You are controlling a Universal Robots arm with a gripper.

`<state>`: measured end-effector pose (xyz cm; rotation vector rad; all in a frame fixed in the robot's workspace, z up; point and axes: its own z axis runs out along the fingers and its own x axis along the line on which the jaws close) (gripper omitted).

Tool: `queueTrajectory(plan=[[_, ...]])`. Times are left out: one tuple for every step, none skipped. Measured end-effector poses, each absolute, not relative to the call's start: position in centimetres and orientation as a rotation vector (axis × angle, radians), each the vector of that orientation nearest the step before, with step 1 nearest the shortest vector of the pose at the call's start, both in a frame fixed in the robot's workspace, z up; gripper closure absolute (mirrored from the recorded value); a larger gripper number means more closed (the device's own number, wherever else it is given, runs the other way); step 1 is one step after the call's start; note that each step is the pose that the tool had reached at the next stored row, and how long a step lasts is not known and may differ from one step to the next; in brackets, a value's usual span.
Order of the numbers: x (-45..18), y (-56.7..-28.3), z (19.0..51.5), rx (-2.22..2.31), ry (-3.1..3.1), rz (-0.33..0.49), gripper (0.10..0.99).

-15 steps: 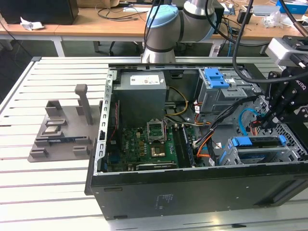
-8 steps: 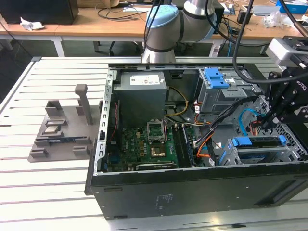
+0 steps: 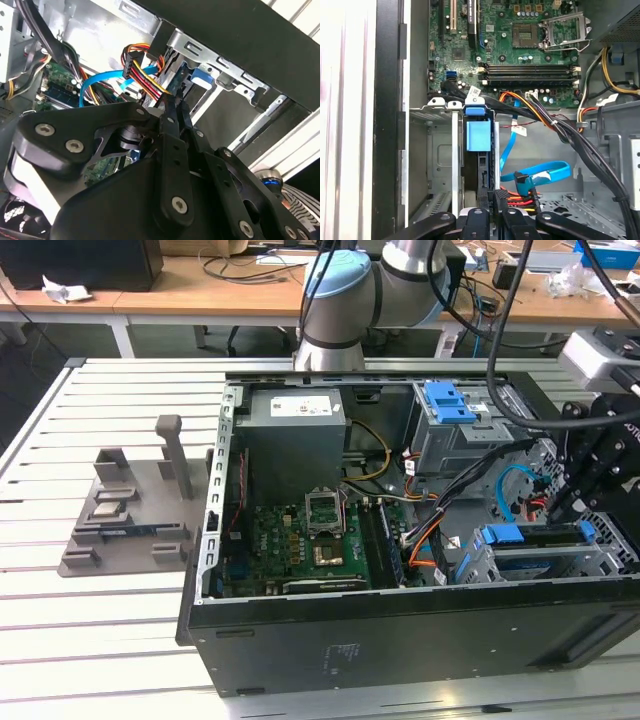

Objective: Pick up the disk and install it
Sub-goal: 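Insert the first disk wire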

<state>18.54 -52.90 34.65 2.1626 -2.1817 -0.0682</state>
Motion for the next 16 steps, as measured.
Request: queueTrajectory(plan=[[18.53, -52.90, 34.55, 2.157, -2.186, -0.067, 0.922], [18.52, -52.90, 34.45, 2.149, -2.193, -0.065, 0.922], [18.52, -52.90, 34.41, 2.144, -2.196, -0.064, 0.922], [18.52, -52.91, 34.40, 2.142, -2.197, -0.063, 0.922], [18.52, -52.92, 34.39, 2.141, -2.197, -0.062, 0.922], [18.52, -52.93, 34.38, 2.141, -2.198, -0.062, 0.922], [18.53, -52.93, 34.37, 2.141, -2.198, -0.062, 0.922], [18.58, -52.93, 34.36, 2.141, -2.198, -0.062, 0.922], [18.63, -52.94, 34.34, 2.141, -2.198, -0.062, 0.922], [18.74, -52.95, 34.34, 2.141, -2.198, -0.062, 0.922], [18.79, -52.94, 34.33, 2.140, -2.198, -0.062, 0.922], [18.79, -52.95, 34.30, 2.140, -2.198, -0.062, 0.922], [18.79, -52.95, 34.24, 2.140, -2.199, -0.062, 0.922], [18.80, -52.95, 34.19, 2.139, -2.199, -0.062, 0.922], [18.80, -52.95, 34.13, 2.139, -2.200, -0.062, 0.922], [18.81, -52.95, 34.07, 2.138, -2.200, -0.062, 0.922]])
